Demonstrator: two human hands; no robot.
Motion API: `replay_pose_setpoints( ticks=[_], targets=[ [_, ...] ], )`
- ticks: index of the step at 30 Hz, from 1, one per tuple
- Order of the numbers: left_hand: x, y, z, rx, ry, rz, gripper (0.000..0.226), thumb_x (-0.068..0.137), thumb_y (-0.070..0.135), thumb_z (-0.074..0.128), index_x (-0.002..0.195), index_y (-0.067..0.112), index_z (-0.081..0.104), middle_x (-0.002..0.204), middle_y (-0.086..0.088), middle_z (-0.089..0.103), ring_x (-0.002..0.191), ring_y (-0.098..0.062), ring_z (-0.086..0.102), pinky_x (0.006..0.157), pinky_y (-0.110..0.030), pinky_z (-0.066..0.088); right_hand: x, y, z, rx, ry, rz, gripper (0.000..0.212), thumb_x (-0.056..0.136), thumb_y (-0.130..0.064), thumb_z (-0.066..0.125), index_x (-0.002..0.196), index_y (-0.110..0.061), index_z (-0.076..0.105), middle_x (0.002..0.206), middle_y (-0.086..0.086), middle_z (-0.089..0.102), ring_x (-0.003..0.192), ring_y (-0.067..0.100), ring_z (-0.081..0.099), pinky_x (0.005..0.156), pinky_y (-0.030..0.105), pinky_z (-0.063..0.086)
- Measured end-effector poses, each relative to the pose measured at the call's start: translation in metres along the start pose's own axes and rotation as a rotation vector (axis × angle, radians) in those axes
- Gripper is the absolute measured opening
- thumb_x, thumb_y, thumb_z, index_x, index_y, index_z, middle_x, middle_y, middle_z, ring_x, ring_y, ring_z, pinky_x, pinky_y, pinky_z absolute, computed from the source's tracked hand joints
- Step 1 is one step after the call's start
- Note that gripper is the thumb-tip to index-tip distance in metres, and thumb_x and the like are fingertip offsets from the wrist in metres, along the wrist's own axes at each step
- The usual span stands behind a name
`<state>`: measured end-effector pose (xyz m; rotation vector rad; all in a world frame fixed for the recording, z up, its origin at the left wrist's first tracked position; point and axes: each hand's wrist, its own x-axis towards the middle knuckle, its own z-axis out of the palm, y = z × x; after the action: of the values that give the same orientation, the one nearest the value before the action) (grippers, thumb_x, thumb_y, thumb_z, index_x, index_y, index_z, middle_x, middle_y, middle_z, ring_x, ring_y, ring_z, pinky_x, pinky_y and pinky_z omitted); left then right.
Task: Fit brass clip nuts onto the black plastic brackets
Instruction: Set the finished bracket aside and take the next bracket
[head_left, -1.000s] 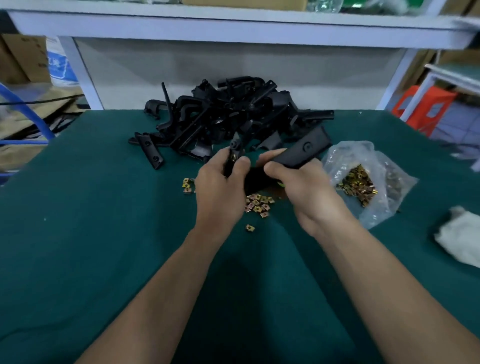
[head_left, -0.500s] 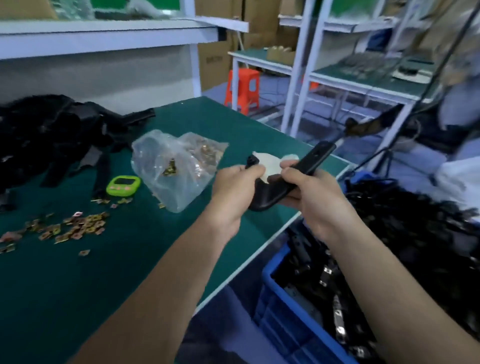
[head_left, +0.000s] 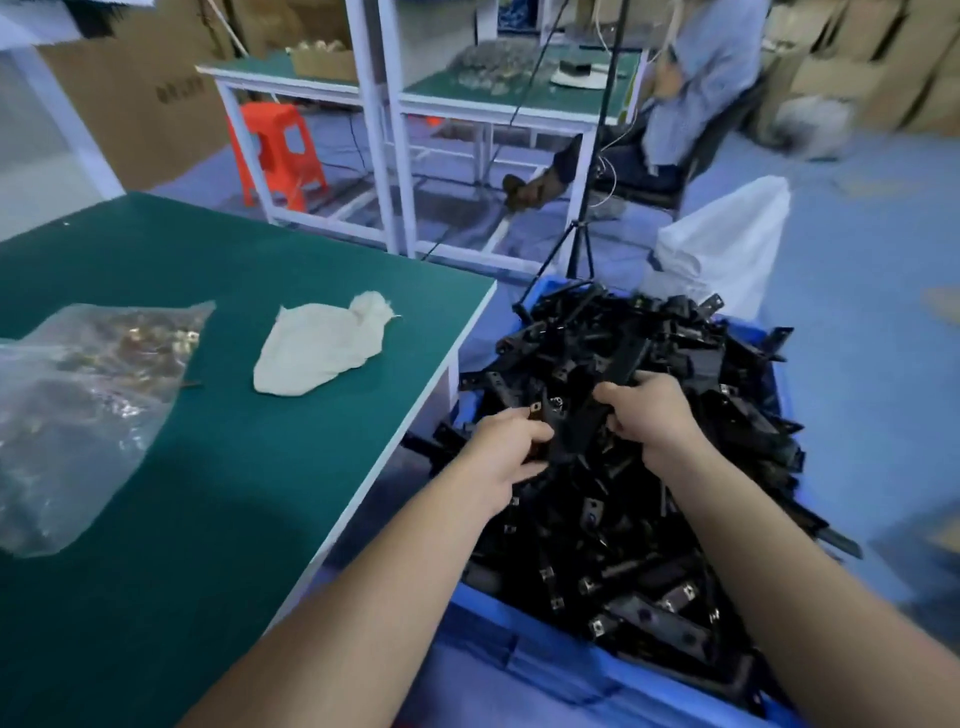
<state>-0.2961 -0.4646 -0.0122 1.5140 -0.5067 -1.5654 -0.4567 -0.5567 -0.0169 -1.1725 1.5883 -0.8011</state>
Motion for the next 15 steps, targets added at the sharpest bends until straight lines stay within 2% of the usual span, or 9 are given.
replay_pose_setpoints(
  ticks=[2,4,6,8,10,12,13,15],
  targets=[
    [0.011,-0.018,0.002,0.069,0.012,-0.073,0.064,0.095,0.004,0.063,0.153,0.02,0.041,0.148,-0.007,0.05,0.114,-0.021,0.052,0.098,-0.038,0.052,0.009,0.015,0.011,-0.074,-0.012,0.057,0.034,0.081,-0.018,0.074,0.115,-0.011,0.069,0.061,0.005,0.069,0.053,0.019,0.065,0.059,0.038,0.056],
    [0.018,-0.038,-0.002,0.105,0.035,-0.127,0.074,0.094,0.006,0.062,0.159,0.021,0.029,0.155,-0.008,0.042,0.123,-0.027,0.048,0.11,-0.041,0.044,0.004,0.028,0.023,-0.141,0.037,0.101,0.04,0.082,-0.015,0.07,0.122,-0.015,0.064,0.081,0.007,0.074,0.068,0.022,0.072,0.073,0.041,0.062],
    [0.024,-0.057,-0.008,0.116,-0.006,-0.164,0.069,0.094,0.003,0.058,0.156,0.021,0.034,0.147,-0.007,0.05,0.111,-0.02,0.053,0.1,-0.034,0.047,-0.013,0.039,0.033,-0.211,0.086,0.076,0.048,0.085,-0.015,0.064,0.131,-0.021,0.057,0.099,0.001,0.071,0.082,0.021,0.072,0.073,0.035,0.061],
    [0.028,-0.072,-0.016,0.135,-0.031,-0.176,0.061,0.096,-0.002,0.053,0.151,0.02,0.042,0.116,0.0,0.061,0.089,-0.01,0.052,0.075,-0.025,0.049,-0.032,0.05,0.044,-0.25,0.063,-0.022,0.048,0.087,-0.012,0.061,0.132,-0.025,0.055,0.109,-0.005,0.066,0.092,0.019,0.068,0.078,0.035,0.059],
    [0.024,-0.076,-0.023,0.143,0.01,-0.167,0.057,0.096,-0.001,0.048,0.147,0.024,0.047,0.095,0.005,0.065,0.083,-0.008,0.057,0.06,-0.021,0.047,-0.053,0.057,0.06,-0.267,0.016,-0.093,0.043,0.088,-0.009,0.058,0.127,-0.024,0.057,0.116,-0.004,0.066,0.1,0.02,0.065,0.088,0.038,0.056],
    [0.014,-0.068,-0.031,0.173,0.029,-0.102,0.053,0.097,0.006,0.046,0.143,0.032,0.052,0.092,0.007,0.072,0.084,-0.007,0.063,0.057,-0.017,0.052,-0.074,0.057,0.077,-0.221,0.002,-0.101,0.033,0.088,-0.006,0.055,0.112,-0.025,0.065,0.108,-0.006,0.07,0.095,0.018,0.067,0.083,0.035,0.056],
    [0.007,-0.059,-0.035,0.183,0.018,-0.054,0.05,0.097,0.01,0.046,0.141,0.033,0.054,0.1,0.006,0.074,0.09,-0.008,0.066,0.064,-0.017,0.055,-0.083,0.053,0.086,-0.173,0.016,-0.1,0.027,0.087,-0.006,0.055,0.096,-0.028,0.068,0.095,-0.009,0.072,0.087,0.016,0.068,0.075,0.031,0.055],
    [-0.013,-0.038,-0.047,0.177,-0.033,0.059,0.045,0.095,0.011,0.047,0.132,0.031,0.064,0.116,0.002,0.075,0.106,-0.014,0.069,0.086,-0.027,0.059,-0.1,0.033,0.103,-0.078,0.053,-0.148,0.023,0.087,-0.008,0.055,0.075,-0.026,0.063,0.07,-0.01,0.069,0.068,0.007,0.064,0.059,0.024,0.047]
  ],
)
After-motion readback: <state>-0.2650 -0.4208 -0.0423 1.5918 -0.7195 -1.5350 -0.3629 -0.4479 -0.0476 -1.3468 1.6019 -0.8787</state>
